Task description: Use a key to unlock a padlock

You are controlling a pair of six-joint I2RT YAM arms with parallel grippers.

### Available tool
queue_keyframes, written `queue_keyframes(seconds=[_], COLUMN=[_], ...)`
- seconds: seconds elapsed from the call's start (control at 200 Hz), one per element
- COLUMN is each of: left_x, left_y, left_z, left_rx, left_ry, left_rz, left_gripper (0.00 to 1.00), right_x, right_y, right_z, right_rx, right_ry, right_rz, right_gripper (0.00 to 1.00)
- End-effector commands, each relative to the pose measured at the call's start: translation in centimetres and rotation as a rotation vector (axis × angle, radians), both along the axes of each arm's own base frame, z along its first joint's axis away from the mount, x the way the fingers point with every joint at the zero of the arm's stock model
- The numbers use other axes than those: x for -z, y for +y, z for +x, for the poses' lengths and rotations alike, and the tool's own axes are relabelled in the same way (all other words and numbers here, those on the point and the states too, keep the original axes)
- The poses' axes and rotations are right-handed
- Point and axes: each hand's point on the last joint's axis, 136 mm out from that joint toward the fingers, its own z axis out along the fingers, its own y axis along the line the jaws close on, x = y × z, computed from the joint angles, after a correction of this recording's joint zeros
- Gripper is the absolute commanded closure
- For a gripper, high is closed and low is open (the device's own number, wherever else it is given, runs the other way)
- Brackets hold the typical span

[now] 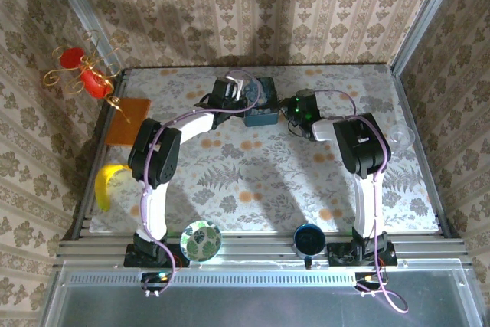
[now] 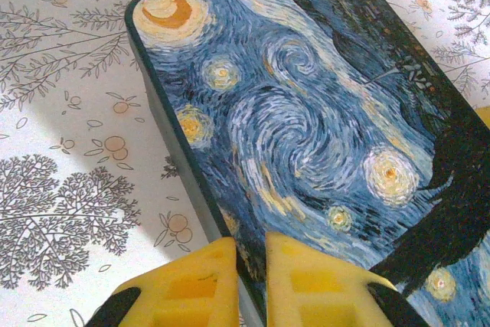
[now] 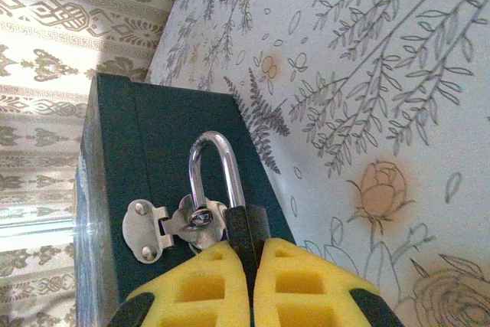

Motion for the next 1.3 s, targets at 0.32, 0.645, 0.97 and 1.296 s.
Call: queue_keyframes(seconds=[0.32, 0.645, 0.97, 1.296], left_x=[9.0, 4.9, -2.9, -1.3], left_y=[1.5, 4.0, 2.9, -1.2], left_z=[-10.3, -12.8, -7.6, -0.6], left_rx=[0.126, 0.038, -0.057, -0.020], left_ry=[0.379, 0.337, 0.132, 0.054], left_rz=[0.145, 0.106, 0.055, 0.210], left_gripper=[0.86, 0.64, 0.00, 0.00], right_x=[-3.2, -1.6, -0.6, -1.2], right_y=[8.2, 8.4, 6.8, 6.1], right_z=[-6.9, -15.1, -15.9, -16.3], right_rx=[-0.165, -0.116, -0.054, -0.029], right_ry=[-0.026, 0.009, 0.009, -0.003], right_rz=[0.047, 0.020, 0.054, 0.067], right_gripper=[1.00, 1.00, 1.00, 1.00])
